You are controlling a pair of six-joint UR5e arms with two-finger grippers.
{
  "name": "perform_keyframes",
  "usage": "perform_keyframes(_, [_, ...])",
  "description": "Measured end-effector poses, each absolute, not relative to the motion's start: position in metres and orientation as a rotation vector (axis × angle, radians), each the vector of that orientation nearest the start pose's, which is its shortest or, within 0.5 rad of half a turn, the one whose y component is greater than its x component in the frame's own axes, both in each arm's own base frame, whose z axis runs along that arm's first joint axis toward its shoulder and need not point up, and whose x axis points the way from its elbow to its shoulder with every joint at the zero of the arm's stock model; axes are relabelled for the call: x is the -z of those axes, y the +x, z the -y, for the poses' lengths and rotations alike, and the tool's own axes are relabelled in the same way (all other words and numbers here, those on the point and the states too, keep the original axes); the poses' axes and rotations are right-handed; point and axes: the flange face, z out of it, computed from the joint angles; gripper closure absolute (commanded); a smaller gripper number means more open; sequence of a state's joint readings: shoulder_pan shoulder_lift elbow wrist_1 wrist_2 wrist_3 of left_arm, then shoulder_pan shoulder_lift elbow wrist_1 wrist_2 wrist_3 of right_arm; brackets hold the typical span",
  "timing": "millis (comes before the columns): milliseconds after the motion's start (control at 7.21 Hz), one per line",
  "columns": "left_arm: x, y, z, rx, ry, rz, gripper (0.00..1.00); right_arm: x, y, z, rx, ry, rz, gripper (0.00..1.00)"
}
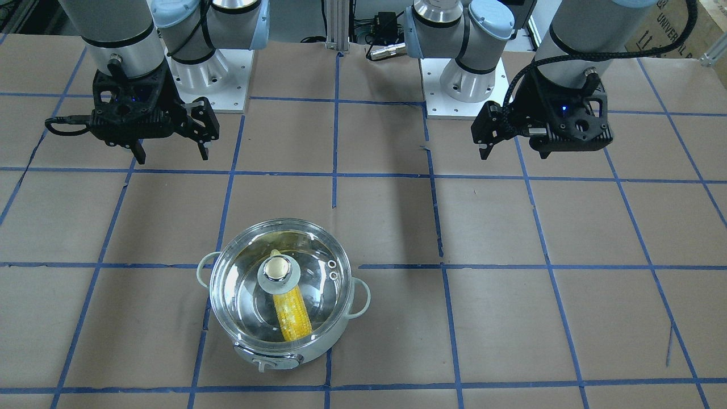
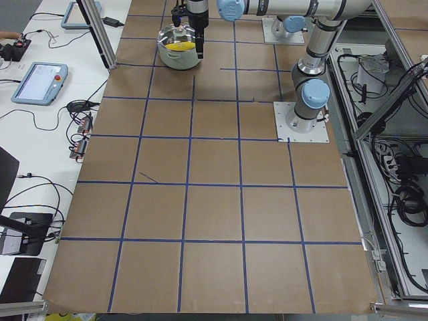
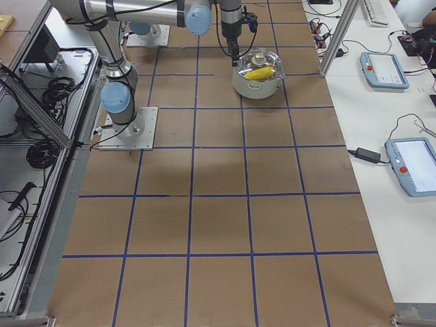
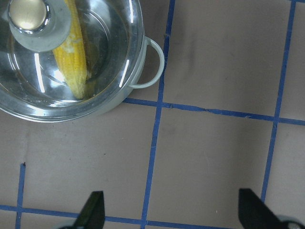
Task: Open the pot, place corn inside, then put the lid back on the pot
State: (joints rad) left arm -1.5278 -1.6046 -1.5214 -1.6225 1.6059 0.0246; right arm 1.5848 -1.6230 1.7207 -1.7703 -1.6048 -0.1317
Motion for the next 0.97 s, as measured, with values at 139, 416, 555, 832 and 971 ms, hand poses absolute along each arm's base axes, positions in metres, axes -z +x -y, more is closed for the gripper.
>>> perform_keyframes(139, [-0.491,-0.108,0.507,-0.056,-0.028,-3.109,0.00,-0.467,0.135,0.476,0.145,-0.235,-3.171,0.00])
perform_keyframes(416, [-0.491,-0.109,0.508,-0.050,-0.028,-3.112,0.00,-0.482,0.135,0.477,0.111,-0.228,-3.173,0.00])
perform_keyframes(555, [-0.491,-0.109,0.507,-0.049,-0.028,-3.114,0.00,-0.484,0.135,0.477,0.105,-0.224,-3.171,0.00])
perform_keyframes(832, [-0.492,-0.109,0.506,-0.049,-0.030,-3.116,0.00,-0.483,0.136,0.478,0.103,-0.220,-3.168,0.00])
perform_keyframes(971, [-0.492,-0.109,0.505,-0.047,-0.030,-3.116,0.00,-0.482,0.136,0.478,0.102,-0.221,-3.168,0.00])
